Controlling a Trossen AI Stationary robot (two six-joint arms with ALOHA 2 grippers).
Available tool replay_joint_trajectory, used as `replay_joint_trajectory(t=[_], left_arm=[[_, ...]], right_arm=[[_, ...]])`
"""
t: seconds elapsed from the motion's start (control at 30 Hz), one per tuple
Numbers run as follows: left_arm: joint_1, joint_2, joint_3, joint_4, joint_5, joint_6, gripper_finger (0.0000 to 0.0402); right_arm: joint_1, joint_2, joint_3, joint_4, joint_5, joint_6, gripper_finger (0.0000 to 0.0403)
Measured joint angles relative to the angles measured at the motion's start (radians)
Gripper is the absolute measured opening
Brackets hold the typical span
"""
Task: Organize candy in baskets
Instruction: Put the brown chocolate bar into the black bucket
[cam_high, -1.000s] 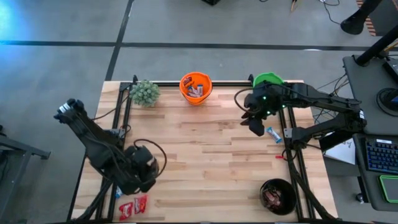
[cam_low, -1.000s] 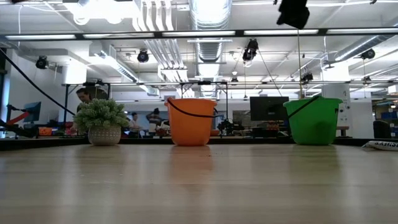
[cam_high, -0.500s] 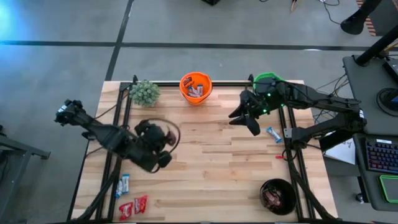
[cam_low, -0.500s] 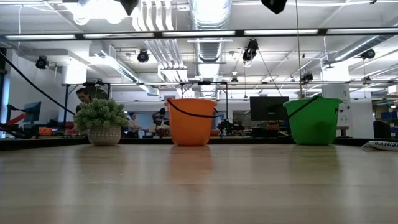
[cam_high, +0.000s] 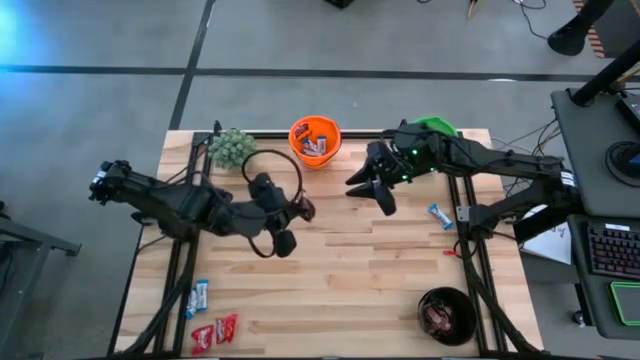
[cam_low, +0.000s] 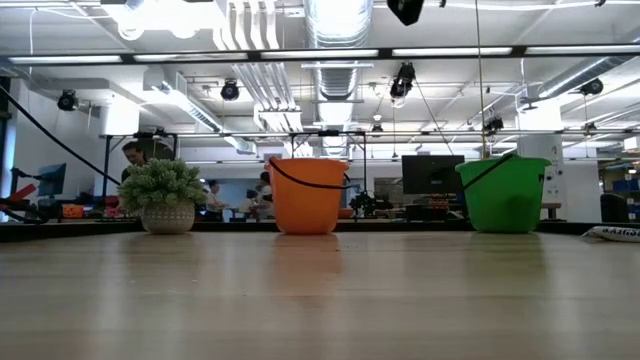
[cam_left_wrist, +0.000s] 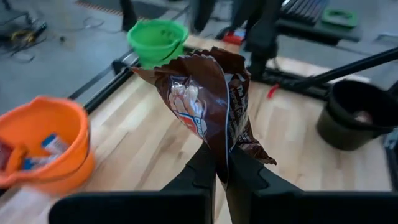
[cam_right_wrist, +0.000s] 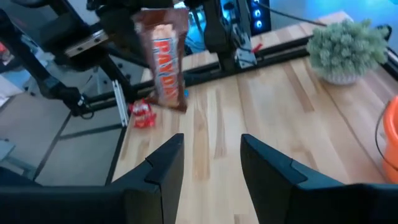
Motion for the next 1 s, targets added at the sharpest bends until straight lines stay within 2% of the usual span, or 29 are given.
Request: replay_joint_trajectory(t=[0.2,0.37,0.5,1.0], left_arm=[[0.019,0.007,0.000,0.116,0.033,0.096,0.0000],[0.043,0.018,-0.001,0.119,0.054,0.104,0.0000],[0.074,0.039,-0.001,0.142,0.109,0.130,0.0000],[0.188,0.101,-0.002,0.246,0.250,0.222,0.0000]], right_arm=[[0.000,0.041,0.000,0.057,-0.002,0.001,0.0146],[0.006,0.055,0.000,0.121,-0.049,0.004,0.0146],[0.013,0.062,0.000,0.174,-0.061,0.011,0.0146],[0.032,0.070,0.000,0.173,-0.052,0.011,0.0146]])
